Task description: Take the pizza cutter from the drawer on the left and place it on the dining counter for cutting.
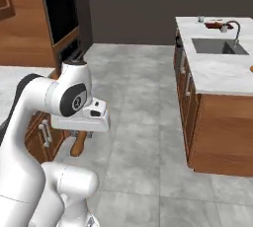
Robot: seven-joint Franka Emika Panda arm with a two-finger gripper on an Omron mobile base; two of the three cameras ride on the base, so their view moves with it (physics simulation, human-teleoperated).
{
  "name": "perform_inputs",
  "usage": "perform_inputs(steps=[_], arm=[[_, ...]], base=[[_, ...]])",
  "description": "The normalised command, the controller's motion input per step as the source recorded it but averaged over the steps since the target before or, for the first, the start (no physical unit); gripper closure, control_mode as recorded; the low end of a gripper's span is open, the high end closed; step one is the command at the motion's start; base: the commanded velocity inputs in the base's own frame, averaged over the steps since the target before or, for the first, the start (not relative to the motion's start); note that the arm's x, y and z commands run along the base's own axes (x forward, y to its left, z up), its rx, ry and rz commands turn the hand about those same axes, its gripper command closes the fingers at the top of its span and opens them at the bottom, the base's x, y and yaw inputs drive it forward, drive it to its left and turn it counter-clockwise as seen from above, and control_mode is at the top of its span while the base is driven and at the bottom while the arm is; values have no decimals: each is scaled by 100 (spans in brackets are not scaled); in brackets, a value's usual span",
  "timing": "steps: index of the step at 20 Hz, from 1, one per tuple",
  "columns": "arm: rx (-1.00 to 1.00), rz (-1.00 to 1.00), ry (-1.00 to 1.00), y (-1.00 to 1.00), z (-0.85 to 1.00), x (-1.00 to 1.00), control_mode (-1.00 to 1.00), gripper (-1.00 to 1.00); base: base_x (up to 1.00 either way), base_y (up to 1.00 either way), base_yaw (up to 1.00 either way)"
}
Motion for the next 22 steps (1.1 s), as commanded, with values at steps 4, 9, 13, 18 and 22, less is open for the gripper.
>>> perform_inputs(steps=[4, 9, 13, 18, 22], arm=[[0, 0, 0, 0, 0, 0, 100, 100], [0, 0, 0, 0, 0, 0, 100, 100], [0, 0, 0, 0, 0, 0, 100, 100], [0, 0, 0, 0, 0, 0, 100, 100], [0, 0, 0, 0, 0, 0, 100, 100]], base=[[36, 13, -80], [98, 16, -45], [100, -7, -9], [98, -68, 10], [92, -100, 30]])
